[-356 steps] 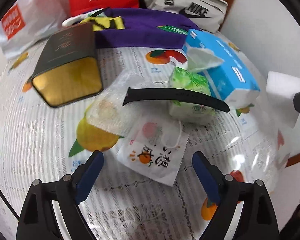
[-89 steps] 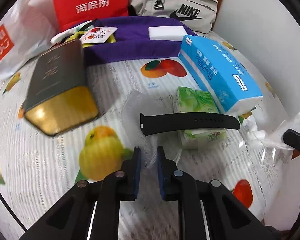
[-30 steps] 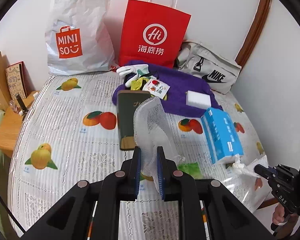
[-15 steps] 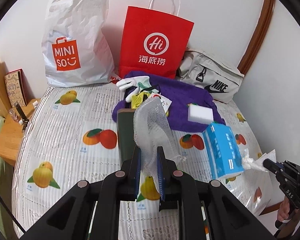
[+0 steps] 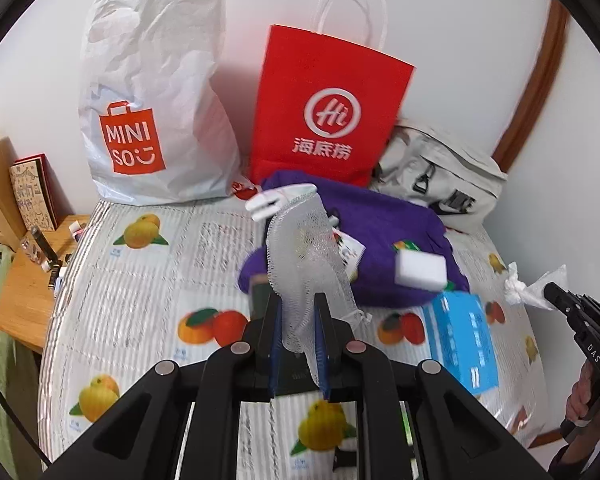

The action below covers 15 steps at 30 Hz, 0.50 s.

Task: Organize soft objects
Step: 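Carry the mesh bag and tissue over the purple towel with both tools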

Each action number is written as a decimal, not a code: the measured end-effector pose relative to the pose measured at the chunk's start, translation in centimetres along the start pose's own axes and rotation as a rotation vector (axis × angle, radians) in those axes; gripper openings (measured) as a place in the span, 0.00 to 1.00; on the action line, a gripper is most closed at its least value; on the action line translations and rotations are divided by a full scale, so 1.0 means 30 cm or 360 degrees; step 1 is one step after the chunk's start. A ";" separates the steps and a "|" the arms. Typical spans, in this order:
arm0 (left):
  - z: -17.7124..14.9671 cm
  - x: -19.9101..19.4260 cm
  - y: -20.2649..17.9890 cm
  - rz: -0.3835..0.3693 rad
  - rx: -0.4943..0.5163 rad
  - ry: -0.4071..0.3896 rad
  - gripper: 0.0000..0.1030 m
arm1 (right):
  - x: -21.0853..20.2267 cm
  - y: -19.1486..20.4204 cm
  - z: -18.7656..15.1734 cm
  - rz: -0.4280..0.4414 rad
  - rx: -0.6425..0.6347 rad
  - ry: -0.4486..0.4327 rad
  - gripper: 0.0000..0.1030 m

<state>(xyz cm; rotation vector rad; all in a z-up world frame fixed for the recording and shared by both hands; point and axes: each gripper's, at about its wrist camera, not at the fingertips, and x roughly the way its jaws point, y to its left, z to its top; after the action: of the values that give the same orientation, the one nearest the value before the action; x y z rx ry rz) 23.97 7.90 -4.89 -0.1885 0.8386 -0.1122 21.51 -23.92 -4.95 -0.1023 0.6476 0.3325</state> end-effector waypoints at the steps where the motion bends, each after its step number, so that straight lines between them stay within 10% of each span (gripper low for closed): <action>1: 0.010 0.008 0.007 -0.0003 -0.0016 -0.0006 0.14 | 0.013 -0.005 0.013 -0.0015 -0.0002 -0.0003 0.04; 15: 0.174 0.185 0.000 -0.0088 -0.0032 -0.0007 0.14 | 0.252 -0.065 0.129 -0.0060 -0.0008 0.0020 0.04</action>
<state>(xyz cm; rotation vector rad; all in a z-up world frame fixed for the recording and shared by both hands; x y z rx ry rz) 31.55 7.59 -5.50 -0.2310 0.8304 -0.1552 30.02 -22.95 -6.47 -0.1217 0.6563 0.2971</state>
